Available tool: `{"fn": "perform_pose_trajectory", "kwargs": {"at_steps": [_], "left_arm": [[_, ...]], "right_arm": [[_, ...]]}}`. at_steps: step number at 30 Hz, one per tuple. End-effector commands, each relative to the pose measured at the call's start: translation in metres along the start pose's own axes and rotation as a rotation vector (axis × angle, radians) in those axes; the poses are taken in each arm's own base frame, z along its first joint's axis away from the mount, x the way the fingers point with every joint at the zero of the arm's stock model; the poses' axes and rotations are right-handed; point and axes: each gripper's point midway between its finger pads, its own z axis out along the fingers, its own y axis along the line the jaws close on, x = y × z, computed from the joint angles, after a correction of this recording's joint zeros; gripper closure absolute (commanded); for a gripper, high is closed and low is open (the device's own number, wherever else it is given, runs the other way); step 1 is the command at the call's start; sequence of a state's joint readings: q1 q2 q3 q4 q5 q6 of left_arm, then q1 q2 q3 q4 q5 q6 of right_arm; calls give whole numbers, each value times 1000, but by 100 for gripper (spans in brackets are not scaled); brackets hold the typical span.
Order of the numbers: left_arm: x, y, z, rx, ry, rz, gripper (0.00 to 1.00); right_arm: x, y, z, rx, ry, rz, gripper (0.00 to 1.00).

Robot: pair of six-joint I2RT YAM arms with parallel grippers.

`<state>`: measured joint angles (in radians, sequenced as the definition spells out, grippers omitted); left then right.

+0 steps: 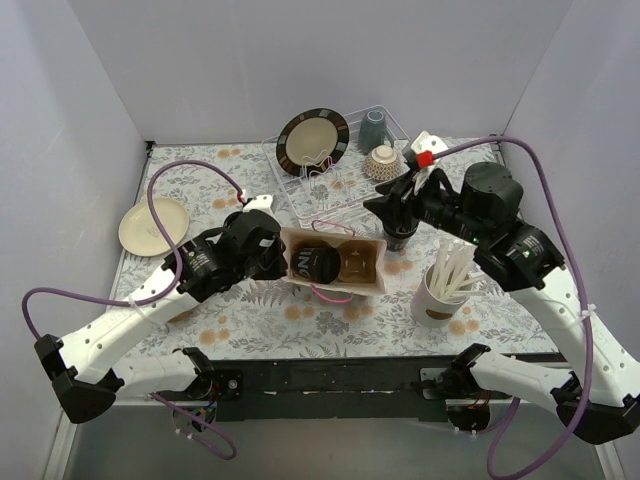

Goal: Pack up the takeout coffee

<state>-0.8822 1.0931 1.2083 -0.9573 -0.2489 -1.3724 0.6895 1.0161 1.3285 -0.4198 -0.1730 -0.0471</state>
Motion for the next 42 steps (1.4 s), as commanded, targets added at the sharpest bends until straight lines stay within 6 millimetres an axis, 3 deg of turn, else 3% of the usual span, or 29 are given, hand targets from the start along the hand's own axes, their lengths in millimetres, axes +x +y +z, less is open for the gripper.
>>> {"fn": "perform_pose_trajectory", "kwargs": {"at_steps": [1, 7, 13, 17, 19, 23, 27, 31, 36, 42], "left_arm": [[-31, 9, -5, -60, -152, -4, 100], [-51, 13, -8, -69, -264, 32, 100], [-34, 6, -6, -34, -183, -37, 100], [-23, 6, -9, 17, -171, -56, 100], [-18, 7, -10, 38, -168, -49, 100], [-8, 0, -4, 74, -120, -26, 100], [-8, -4, -4, 94, -122, -32, 100], [-5, -2, -4, 116, -136, -2, 100], [2, 6, -7, 148, -168, 42, 100], [3, 8, -6, 162, -201, 44, 100]], "right_arm": [[-36, 40, -17, -225, -81, -100, 52], [-62, 55, -2, -380, -178, -375, 53], [-51, 78, 17, -533, -126, -583, 53], [-13, 93, 20, -627, 41, -752, 50], [-4, 112, 19, -661, 67, -824, 50], [10, 116, 22, -610, 119, -981, 58], [25, 129, 19, -641, 147, -1054, 59], [60, 120, 24, -690, 260, -1165, 59], [81, 115, 41, -684, 286, -1239, 52], [115, 116, 54, -748, 338, -1271, 50]]}}
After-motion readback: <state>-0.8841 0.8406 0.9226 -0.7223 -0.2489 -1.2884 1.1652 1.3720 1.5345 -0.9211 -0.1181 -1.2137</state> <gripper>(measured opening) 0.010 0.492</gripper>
